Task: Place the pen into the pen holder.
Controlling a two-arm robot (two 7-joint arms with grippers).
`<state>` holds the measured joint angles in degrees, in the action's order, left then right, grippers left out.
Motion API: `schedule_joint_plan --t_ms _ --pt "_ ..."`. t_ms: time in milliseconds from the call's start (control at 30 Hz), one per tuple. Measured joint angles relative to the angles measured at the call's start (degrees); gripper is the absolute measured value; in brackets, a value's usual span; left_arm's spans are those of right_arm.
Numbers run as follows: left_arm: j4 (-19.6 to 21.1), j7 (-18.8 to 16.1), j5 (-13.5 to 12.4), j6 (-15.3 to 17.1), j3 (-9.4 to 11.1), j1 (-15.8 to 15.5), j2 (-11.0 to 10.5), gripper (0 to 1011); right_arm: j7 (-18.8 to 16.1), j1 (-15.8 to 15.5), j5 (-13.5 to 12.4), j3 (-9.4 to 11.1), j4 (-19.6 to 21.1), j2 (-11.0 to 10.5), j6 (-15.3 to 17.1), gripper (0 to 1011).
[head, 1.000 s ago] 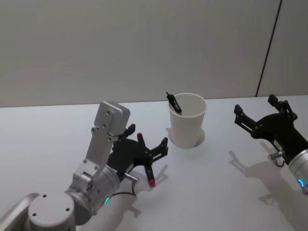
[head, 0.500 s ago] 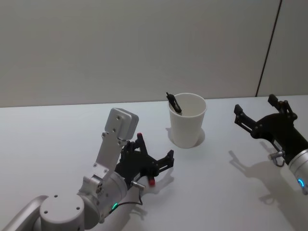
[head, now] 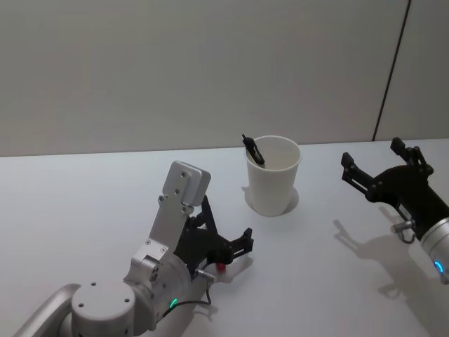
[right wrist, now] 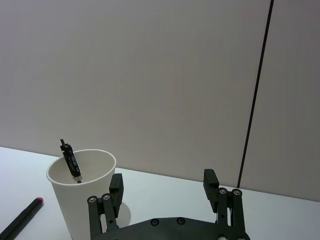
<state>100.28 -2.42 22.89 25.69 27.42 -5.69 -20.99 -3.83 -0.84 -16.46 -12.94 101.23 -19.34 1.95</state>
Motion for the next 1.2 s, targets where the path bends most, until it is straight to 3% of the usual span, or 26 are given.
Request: schedule_joint_plan --t_ms 500,1200 --pt "0.3 -3.2 -2.5 3.3 0.3 0.0 1.3 1001 0.0 0.0 0.0 0.0 0.0 0.0 0.0 1001" --pt "-0.2 -2.3 -5.6 7.1 0.3 -1.0 2.7 1001 0.0 0.0 0.0 0.0 0.0 0.0 0.0 1001"
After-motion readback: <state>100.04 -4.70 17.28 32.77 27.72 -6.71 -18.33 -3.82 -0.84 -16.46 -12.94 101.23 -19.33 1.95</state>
